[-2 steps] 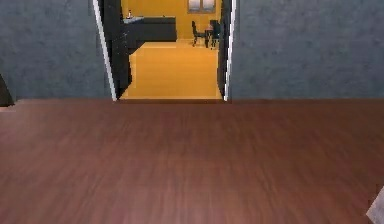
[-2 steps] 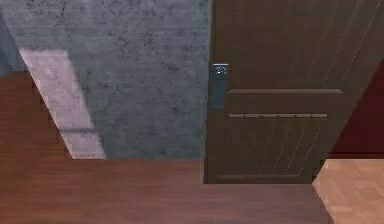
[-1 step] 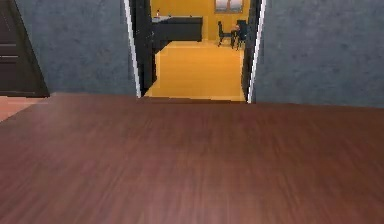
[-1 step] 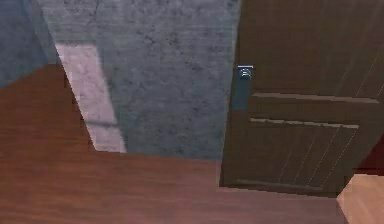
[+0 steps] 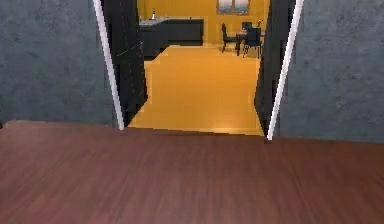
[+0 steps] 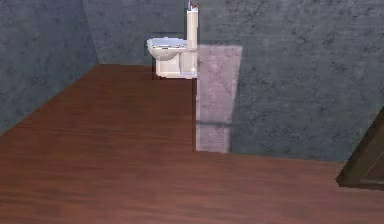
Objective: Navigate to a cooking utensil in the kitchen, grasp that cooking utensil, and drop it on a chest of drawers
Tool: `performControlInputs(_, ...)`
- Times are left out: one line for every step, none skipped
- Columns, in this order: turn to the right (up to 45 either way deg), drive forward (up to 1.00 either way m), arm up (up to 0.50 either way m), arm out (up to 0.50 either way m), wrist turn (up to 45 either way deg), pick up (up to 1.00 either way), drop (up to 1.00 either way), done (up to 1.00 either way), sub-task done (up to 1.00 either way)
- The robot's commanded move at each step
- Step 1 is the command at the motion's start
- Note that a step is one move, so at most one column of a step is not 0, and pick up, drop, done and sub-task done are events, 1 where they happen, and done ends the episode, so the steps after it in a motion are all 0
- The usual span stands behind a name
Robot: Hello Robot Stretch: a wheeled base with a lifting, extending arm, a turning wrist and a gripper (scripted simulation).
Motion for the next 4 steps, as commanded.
performControlInputs(0.0,1.00,0.00,0.00,0.0,0.00,0.00,0.00,0.00)
performControlInputs(-3.0,0.00,0.00,0.00,0.0,0.00,0.00,0.00,0.00)
performControlInputs(0.0,1.00,0.00,0.00,0.0,0.00,0.00,0.00,0.00)
performControlInputs(0.0,1.00,0.00,0.00,0.0,0.00,0.00,0.00,0.00)
